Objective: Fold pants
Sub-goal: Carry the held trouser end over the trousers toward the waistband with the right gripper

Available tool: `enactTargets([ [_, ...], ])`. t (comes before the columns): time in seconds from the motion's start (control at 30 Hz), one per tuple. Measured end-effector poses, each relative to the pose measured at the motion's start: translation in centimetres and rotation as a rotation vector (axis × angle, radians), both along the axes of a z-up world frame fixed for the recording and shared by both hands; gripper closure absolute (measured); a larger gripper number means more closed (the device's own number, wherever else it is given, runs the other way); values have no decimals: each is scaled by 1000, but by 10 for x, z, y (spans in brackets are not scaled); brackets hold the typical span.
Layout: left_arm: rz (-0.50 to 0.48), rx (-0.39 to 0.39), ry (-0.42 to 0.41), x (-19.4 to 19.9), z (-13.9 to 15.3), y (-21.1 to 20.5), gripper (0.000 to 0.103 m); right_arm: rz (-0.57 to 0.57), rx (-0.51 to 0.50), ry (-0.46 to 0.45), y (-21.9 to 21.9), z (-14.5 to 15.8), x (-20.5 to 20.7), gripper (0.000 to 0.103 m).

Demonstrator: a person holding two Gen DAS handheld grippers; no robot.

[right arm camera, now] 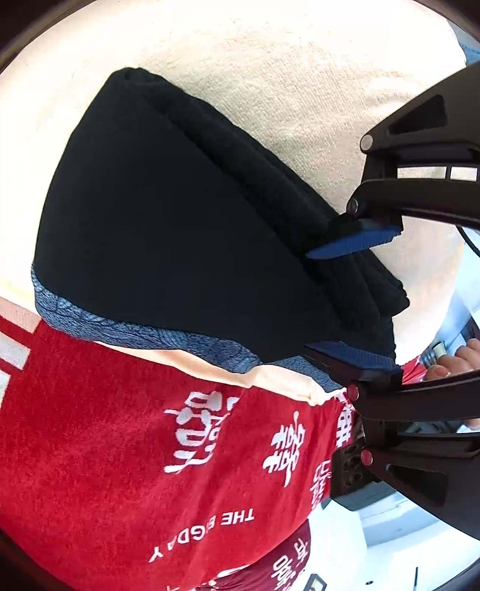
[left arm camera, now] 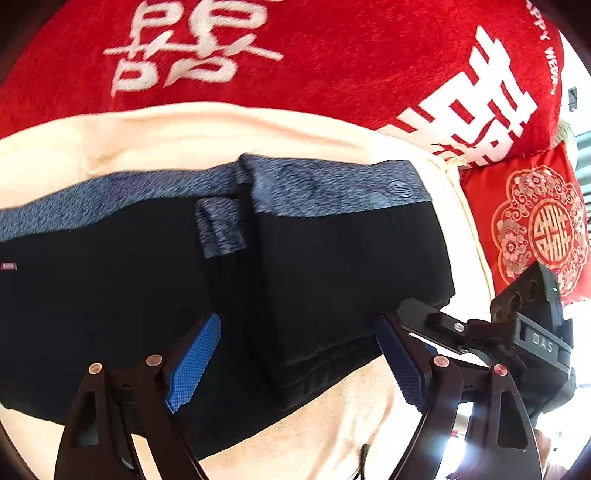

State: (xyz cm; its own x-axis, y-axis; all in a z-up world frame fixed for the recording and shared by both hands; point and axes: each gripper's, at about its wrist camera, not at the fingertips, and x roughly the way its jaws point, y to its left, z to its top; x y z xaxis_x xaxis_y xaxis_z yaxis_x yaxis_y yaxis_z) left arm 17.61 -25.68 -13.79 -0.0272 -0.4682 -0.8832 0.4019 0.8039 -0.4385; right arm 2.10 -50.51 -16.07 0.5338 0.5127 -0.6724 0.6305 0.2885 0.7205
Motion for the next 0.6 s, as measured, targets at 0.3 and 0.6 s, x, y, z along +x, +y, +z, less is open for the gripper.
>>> enactTargets([
  [0.3, -11, -9, -18, -6, 5, -22, 22, 84, 37, -69, -4, 16, 5, 98],
  [0.6, 66, 157, -23, -16, -21, 13, 22, 172, 20, 29, 10, -24, 7, 98],
])
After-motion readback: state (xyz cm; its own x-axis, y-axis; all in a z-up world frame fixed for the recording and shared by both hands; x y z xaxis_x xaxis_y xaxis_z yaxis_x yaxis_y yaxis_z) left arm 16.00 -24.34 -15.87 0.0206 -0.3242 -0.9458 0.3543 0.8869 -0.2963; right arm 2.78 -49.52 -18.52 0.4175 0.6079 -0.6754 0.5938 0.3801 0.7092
